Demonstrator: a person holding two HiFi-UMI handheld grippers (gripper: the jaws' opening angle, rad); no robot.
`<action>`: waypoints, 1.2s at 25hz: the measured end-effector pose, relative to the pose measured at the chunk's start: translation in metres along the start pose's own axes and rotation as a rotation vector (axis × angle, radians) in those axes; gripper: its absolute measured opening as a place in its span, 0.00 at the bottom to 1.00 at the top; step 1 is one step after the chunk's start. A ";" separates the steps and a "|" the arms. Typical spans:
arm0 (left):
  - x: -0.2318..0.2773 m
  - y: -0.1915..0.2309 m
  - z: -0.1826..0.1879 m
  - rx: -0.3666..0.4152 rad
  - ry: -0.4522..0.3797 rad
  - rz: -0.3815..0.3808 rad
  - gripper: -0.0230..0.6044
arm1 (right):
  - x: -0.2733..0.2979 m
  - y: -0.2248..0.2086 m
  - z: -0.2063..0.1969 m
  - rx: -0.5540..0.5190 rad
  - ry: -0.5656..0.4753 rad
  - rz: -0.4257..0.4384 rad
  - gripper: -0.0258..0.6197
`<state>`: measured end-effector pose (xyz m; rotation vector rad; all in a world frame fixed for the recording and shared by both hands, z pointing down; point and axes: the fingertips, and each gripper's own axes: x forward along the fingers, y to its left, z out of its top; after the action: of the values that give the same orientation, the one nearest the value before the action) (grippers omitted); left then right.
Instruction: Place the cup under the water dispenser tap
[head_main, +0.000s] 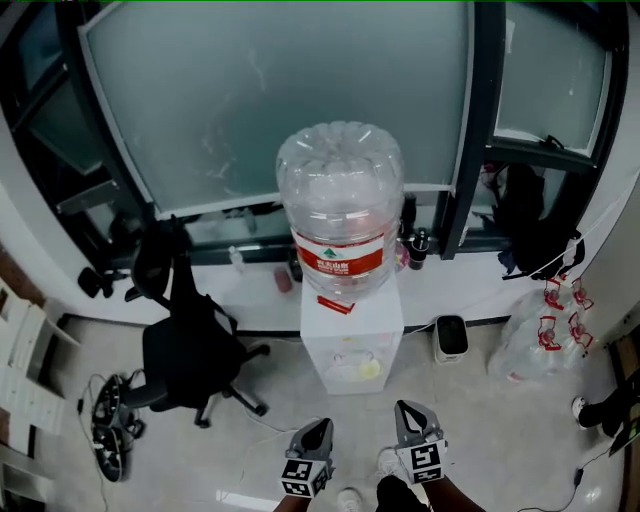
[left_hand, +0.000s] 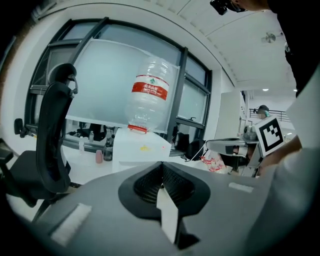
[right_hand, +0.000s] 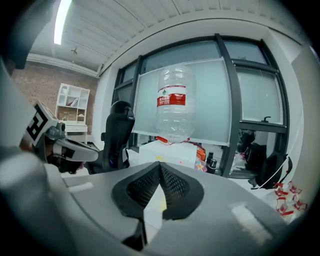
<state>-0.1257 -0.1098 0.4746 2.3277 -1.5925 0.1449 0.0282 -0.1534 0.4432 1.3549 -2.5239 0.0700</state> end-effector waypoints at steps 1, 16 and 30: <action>-0.002 0.000 0.004 0.007 -0.010 0.001 0.07 | -0.005 -0.001 0.003 -0.020 0.002 -0.005 0.04; -0.026 -0.019 0.042 0.089 -0.087 -0.031 0.07 | -0.032 0.009 0.039 -0.083 -0.056 -0.010 0.04; -0.044 -0.030 0.035 0.143 -0.067 -0.064 0.07 | -0.039 0.011 0.038 -0.097 -0.053 -0.016 0.04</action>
<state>-0.1174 -0.0719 0.4237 2.5143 -1.5836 0.1734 0.0317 -0.1220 0.3973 1.3563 -2.5239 -0.0914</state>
